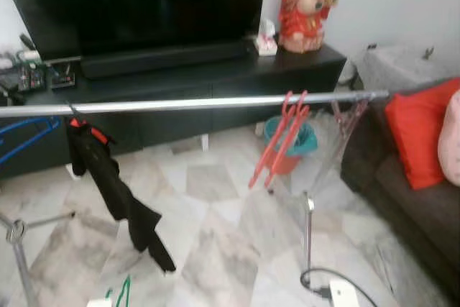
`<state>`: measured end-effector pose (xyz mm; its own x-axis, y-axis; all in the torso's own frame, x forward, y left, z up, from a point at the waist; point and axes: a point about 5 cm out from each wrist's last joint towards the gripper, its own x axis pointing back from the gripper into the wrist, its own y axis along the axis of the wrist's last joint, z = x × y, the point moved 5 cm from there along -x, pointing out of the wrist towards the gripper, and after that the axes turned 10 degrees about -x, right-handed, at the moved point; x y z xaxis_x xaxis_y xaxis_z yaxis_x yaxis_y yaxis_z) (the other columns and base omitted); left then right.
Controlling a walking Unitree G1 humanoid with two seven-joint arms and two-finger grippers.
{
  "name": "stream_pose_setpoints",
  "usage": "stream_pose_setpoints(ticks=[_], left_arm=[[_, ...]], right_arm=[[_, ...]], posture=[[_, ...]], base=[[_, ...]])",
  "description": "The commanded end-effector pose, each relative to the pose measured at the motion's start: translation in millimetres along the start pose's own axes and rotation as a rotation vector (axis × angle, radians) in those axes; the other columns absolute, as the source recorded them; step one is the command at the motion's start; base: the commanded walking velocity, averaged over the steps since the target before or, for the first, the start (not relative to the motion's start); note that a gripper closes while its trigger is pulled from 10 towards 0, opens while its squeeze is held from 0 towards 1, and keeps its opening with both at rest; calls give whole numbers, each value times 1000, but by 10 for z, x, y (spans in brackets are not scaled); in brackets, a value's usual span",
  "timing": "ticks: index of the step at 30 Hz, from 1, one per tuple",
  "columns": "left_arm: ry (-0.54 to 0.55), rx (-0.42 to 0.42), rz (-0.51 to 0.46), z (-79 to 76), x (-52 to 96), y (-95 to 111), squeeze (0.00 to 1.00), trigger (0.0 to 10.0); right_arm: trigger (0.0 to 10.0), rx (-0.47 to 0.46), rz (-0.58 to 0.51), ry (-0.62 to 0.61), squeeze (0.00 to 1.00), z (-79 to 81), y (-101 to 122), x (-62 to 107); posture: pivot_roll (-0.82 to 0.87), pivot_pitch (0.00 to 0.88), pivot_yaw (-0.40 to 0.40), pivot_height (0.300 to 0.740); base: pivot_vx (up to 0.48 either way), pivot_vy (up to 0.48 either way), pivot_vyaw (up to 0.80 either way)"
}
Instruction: Hang hanger
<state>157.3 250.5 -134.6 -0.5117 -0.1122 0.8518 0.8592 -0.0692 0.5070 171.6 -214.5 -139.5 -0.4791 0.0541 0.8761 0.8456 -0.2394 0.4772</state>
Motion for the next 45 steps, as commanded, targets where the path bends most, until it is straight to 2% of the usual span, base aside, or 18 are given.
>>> stream_pose_setpoints(ticks=[1, 7, 19, 29, 35, 37, 44, 45], left_arm=[[2, -11, 15, 6, 12, -59, 0, 10000], [3, -11, 11, -3, 8, -47, 0, 10000], [6, -7, -3, -19, -4, 6, 0, 10000], [19, -8, 0, -10, -5, 7, 0, 10000], [60, -14, -16, 41, -10, 61, 0, 10000], [72, -5, -51, 74, -13, 143, 0, 10000], [72, -5, -51, 74, -13, 143, 0, 10000], [80, -1, -75, 96, -14, 199, 0, 10000]], right_arm=[[10000, 20, 1, -4, 0, -25, -6, 5], [10000, -26, -3, 3, 0, -13, -13, 5], [10000, -18, -5, 4, 0, -8, -7, 4], [10000, 1, 1, 13, 0, -6, -3, 4], [10000, -40, -3, 10, 0, -15, -1, 5], [10000, -41, -3, 11, 0, -17, 1, 5], [10000, -41, -3, 11, 0, -17, 1, 5], [10000, -42, -4, 11, 0, -18, 2, 5]], posture=[[131, 0, -46, 740], [130, 0, -47, 740], [133, 0, -50, 740], [132, 0, -58, 740], [133, 0, -66, 740], [134, 0, -68, 740], [134, 0, -68, 740], [136, 0, -69, 740]], base=[[0, -360, 800], [0, -368, 469], [0, -366, 0], [0, -330, 760], [0, 0, 349], [0, 0, 0], [0, 0, 0], [0, 0, 0]])
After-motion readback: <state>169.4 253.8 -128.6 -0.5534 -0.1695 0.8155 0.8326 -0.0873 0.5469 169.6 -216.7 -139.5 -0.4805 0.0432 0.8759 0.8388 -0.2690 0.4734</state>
